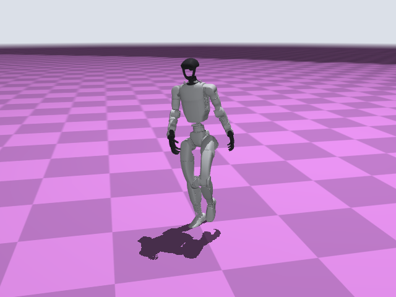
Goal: In place motions
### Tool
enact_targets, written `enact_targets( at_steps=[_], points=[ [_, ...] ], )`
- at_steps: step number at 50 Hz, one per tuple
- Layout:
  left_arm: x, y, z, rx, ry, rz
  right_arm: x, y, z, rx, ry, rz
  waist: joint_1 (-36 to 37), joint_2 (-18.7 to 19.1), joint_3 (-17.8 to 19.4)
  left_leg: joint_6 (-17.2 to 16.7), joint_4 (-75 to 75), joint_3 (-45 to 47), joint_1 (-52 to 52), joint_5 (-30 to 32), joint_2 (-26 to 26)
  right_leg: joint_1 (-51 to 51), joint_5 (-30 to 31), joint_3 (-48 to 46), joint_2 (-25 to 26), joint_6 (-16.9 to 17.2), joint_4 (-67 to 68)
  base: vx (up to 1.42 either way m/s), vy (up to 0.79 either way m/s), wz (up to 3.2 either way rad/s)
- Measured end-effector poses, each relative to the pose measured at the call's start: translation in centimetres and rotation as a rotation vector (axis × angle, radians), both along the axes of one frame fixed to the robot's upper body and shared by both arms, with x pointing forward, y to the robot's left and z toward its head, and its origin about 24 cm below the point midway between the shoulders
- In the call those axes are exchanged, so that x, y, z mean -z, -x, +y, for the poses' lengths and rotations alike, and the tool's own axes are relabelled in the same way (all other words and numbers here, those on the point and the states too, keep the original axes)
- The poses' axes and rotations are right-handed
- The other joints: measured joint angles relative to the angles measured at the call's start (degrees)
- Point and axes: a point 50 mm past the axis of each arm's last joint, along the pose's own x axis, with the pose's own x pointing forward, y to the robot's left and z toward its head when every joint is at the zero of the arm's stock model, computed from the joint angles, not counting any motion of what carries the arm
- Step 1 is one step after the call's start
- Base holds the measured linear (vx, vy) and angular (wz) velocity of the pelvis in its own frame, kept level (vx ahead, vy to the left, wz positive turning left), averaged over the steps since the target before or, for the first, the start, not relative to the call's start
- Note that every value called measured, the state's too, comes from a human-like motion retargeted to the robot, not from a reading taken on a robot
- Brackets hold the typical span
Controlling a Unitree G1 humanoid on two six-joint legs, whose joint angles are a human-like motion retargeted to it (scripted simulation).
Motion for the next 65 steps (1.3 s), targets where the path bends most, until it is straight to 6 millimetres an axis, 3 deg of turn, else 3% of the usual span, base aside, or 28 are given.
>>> enact_targets(
  at_steps=[4,7,11,13,15,16,18,19,20,22,25,28,30,33,35,38,40,42,43,45,47,49,50,52,55,58,62,65],
  points=[
    [0.6,-2.2,0.0,0.025,0.002,-0.05,1.2,1.2,-0.3,0.002,-0.004,0.062,-2.2,0.7,-1.5,-0.2,-5.3,0.6,5.5,-0.6,-1.0,0.8,-0.2,-1.7,0.5,0.4,-0.8,0.06,0.06,0.56],
    [1.2,-4.7,0.2,0.087,0.013,-0.113,3.9,4.4,-1.4,0.048,0.023,0.173,-4.7,0.6,-3.3,-0.8,-16.6,1.0,14.4,-0.7,-5.0,1.8,-0.9,-4.0,0.3,1.1,-1.0,0.19,0.06,0.67],
    [1.8,-9.2,0.4,0.255,0.02,-0.2,8.7,12.4,-4.1,0.139,0.093,0.442,-7.3,0.6,-4.9,-3.3,-46.1,1.0,32.1,2.3,-14.0,2.3,-3.8,-5.3,1.1,1.0,2.4,0.25,0.1,0.33],
    [2.0,-12.3,0.0,0.359,0.023,-0.259,10.5,17.5,-6.2,0.216,0.14,0.611,-8.3,1.7,-5.2,-3.9,-62.5,1.4,41.5,-3.9,-16.9,1.7,-4.8,-6.1,3.0,0.7,6.2,0.27,0.12,0.15],
    [2.1,-15.8,-1.0,0.46,0.054,-0.34,11.6,23.0,-9.0,0.318,0.207,0.791,-10.2,4.1,-6.0,-1.7,-74.2,-0.2,46.4,-7.4,-17.3,0.1,-1.2,-10.5,4.2,1.2,11.5,0.2,0.15,0.54],
    [2.0,-18.3,-1.7,0.488,0.077,-0.41,11.7,25.1,-10.3,0.365,0.248,0.868,-12.4,5.5,-6.6,-0.3,-77.3,-1.5,45.8,-6.3,-16.7,-4.2,4.9,-13.4,3.1,2.6,18.6,-0.03,0.18,0.59],
    [1.1,-23.9,-2.9,0.537,0.101,-0.589,11.4,28.3,-12.5,0.473,0.322,0.993,-14.4,6.8,-6.9,-0.7,-81.1,-1.5,43.5,-4.7,-15.4,-16.8,15.7,-11.7,1.8,3.3,34.1,-0.32,0.16,-0.04],
    [0.2,-27.0,-3.3,0.561,0.097,-0.701,11.1,29.6,-13.6,0.549,0.356,1.034,-15.9,7.2,-6.1,-0.9,-82.1,-1.8,42.6,-4.2,-15.4,-23.3,17.5,-8.0,1.9,3.5,40.7,-0.45,0.18,-0.08],
    [-1.0,-30.2,-3.6,0.585,0.088,-0.819,10.8,30.8,-14.7,0.633,0.392,1.068,-17.9,7.6,-5.0,-0.7,-83.0,-2.5,42.1,-3.8,-15.8,-29.5,17.9,-3.8,2.1,3.9,46.6,-0.43,0.21,0.39],
    [-4.0,-35.7,-3.3,0.657,0.061,-1.027,9.9,33.0,-16.8,0.803,0.416,1.134,-21.5,9.2,-1.9,0.2,-82.9,-4.0,40.8,-3.2,-14.8,-35.8,12.4,-7.6,-1.9,1.6,56.7,-0.36,0.16,0.56],
    [-7.6,-40.4,-3.1,0.756,-0.035,-1.204,8.7,36.9,-18.4,0.979,0.436,1.26,-25.6,9.4,0.0,1.1,-81.3,-6.4,38.5,-3.1,-14.4,-41.6,8.1,-8.6,-4.6,0.0,65.3,-0.14,0.03,0.5],
    [-8.3,-41.1,-4.4,0.8,-0.102,-1.27,7.5,40.9,-18.7,1.145,0.498,1.286,-21.6,9.7,-0.8,1.0,-80.7,-5.0,38.8,-3.4,-13.0,-41.4,7.5,-6.8,-1.3,2.0,66.0,0.13,-0.04,-0.34],
    [-8.3,-40.9,-4.8,0.806,-0.101,-1.298,7.0,42.3,-18.7,1.207,0.525,1.275,-20.1,9.4,-2.1,0.9,-81.1,-4.6,39.1,-3.9,-13.5,-39.1,7.3,-7.1,-1.3,2.3,64.5,0.16,-0.01,-0.31],
    [-6.1,-38.4,-5.0,0.818,-0.039,-1.218,6.7,43.4,-18.4,1.205,0.536,1.297,-18.1,10.0,-5.0,0.3,-81.1,-3.3,39.4,-5.3,-13.1,-31.3,7.9,-8.6,0.6,2.2,56.2,0.2,0.01,-0.5],
    [-4.0,-35.3,-4.4,0.83,0.028,-1.108,7.0,42.9,-18.2,1.16,0.524,1.317,-15.3,8.9,-6.0,0.0,-81.0,-0.4,41.1,-6.6,-14.3,-24.9,8.7,-5.9,3.1,2.7,48.4,0.17,0.06,-1.02],
    [-0.4,-28.7,-3.7,0.754,0.077,-0.889,8.2,39.9,-17.4,1.031,0.512,1.277,-13.1,7.6,-6.5,-0.2,-78.0,2.2,42.3,-8.5,-15.5,-11.1,11.2,-2.9,6.1,5.0,27.3,0.11,0.06,-0.63],
    [1.6,-22.5,-3.0,0.638,0.097,-0.706,9.5,36.1,-16.5,0.864,0.508,1.202,-13.5,7.0,-5.6,-0.5,-73.1,3.0,42.6,-8.4,-15.6,-0.8,-2.8,-5.1,6.6,3.5,14.3,0.07,0.02,-0.18],
    [2.6,-16.3,-2.7,0.495,0.117,-0.526,10.5,32.0,-15.2,0.663,0.491,1.117,-12.2,5.1,-5.5,-2.0,-63.3,5.6,40.5,-2.9,-15.1,3.9,-7.0,-8.3,5.2,-1.0,6.2,0.0,0.01,-0.73],
    [2.7,-13.5,-2.5,0.415,0.128,-0.439,10.9,29.0,-14.0,0.547,0.462,1.061,-11.1,3.2,-5.5,-3.6,-52.4,7.2,35.7,2.6,-12.9,4.5,-5.5,-5.2,3.5,-0.6,2.8,-0.23,-0.08,-1.13],
    [2.2,-8.8,-1.8,0.306,0.144,-0.266,11.2,22.1,-11.4,0.351,0.361,0.889,-5.5,2.0,-4.7,1.5,-27.2,9.0,20.7,12.7,-3.1,3.6,-3.0,1.7,2.2,1.5,-0.5,-0.38,-0.21,-1.09],
    [1.4,-5.1,-1.3,0.196,0.118,-0.121,9.7,14.0,-8.3,0.142,0.299,0.61,-3.1,2.0,-1.6,2.0,-8.9,0.3,6.4,7.2,-1.9,3.2,-0.3,0.9,2.5,1.7,-2.3,-0.51,-0.26,-0.73],
    [0.7,-2.4,-1.1,0.097,0.118,-0.022,5.9,6.3,-6.3,-0.033,0.315,0.293,2.7,0.2,2.0,3.7,4.2,2.2,-1.6,3.7,5.3,2.6,0.6,0.8,2.4,-0.1,-2.5,-0.48,-0.22,-1.64],
    [0.2,-1.0,-1.2,0.066,0.128,0.031,3.8,3.4,-5.8,-0.086,0.338,0.141,6.0,-1.0,3.2,4.8,8.6,3.6,-4.6,1.9,7.7,1.8,0.6,2.8,1.2,-0.4,-1.8,-0.2,-0.18,-1.31],
    [-0.4,1.2,-1.3,0.027,0.104,0.088,0.4,-0.3,-5.0,-0.114,0.37,-0.104,9.2,-2.1,4.7,5.3,13.6,3.6,-9.6,-0.8,7.3,0.6,1.0,3.5,-0.2,-0.9,-0.4,0.02,-0.09,-0.54],
    [-1.1,3.4,-1.4,-0.067,0.038,0.089,-3.1,-2.8,-3.0,-0.091,0.291,-0.331,10.8,-3.7,4.2,4.1,15.4,4.5,-13.1,-2.3,6.5,-1.3,1.3,4.0,-2.0,-1.0,1.1,0.08,0.02,-0.27],
    [-1.2,3.7,-2.1,-0.16,0.009,0.102,-4.4,-3.4,-0.8,-0.093,0.141,-0.343,8.6,-2.5,3.0,4.0,12.2,5.2,-9.7,-2.7,7.1,-0.5,1.1,3.2,-1.2,-0.9,0.7,0.0,0.1,0.22],
    [-0.7,2.5,-1.5,-0.151,-0.02,0.087,-1.5,-0.7,-0.3,-0.085,0.085,-0.187,3.5,-0.3,-1.5,2.1,-0.4,3.0,0.6,-2.4,2.2,2.1,0.2,-1.3,0.7,-0.2,-1.0,0.26,0.1,0.89],
    [0.3,-0.9,-0.6,-0.031,0.002,-0.001,2.5,3.4,-1.9,-0.007,0.112,-0.046,0.2,-0.4,-4.6,2.2,-18.8,4.7,14.6,-2.6,-4.9,2.9,-2.2,-3.9,0.7,0.6,0.2,0.32,0.03,0.86]
  ],
)
